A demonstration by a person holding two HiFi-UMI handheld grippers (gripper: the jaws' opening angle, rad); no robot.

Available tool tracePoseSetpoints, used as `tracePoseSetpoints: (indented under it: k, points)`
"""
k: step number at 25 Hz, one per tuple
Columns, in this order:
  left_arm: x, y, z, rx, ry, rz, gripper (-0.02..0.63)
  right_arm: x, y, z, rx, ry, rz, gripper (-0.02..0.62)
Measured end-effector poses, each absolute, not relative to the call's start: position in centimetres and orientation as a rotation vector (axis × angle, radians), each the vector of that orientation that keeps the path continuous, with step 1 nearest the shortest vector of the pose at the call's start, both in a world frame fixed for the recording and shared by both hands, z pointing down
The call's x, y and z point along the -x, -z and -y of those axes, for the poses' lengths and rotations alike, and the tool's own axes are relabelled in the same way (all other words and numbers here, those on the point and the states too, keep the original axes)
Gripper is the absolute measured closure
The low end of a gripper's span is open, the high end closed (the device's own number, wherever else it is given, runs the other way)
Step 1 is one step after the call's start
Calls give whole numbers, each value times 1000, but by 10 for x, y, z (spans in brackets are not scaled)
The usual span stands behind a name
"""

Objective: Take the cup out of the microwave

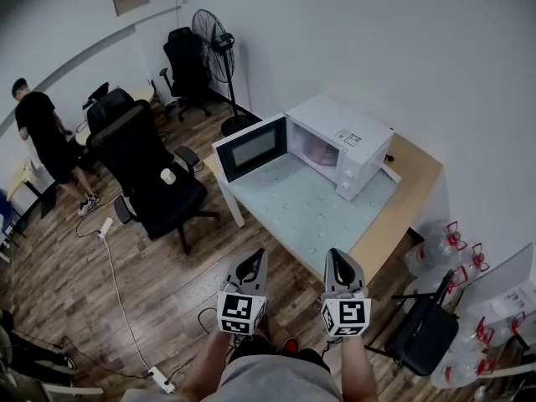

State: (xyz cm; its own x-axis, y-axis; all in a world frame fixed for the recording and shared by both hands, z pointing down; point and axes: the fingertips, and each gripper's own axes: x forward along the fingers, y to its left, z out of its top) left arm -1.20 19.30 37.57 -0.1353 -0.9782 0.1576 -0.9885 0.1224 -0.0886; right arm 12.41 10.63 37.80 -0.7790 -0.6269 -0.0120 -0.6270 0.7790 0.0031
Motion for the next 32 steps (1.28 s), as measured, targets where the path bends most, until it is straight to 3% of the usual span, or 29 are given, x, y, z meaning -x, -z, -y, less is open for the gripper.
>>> tracePoseSetpoints:
  k: [32]
  points:
    - [189,-390,76,-2227,-301,2070,583,41,-398,129,1338,47,-2913,577]
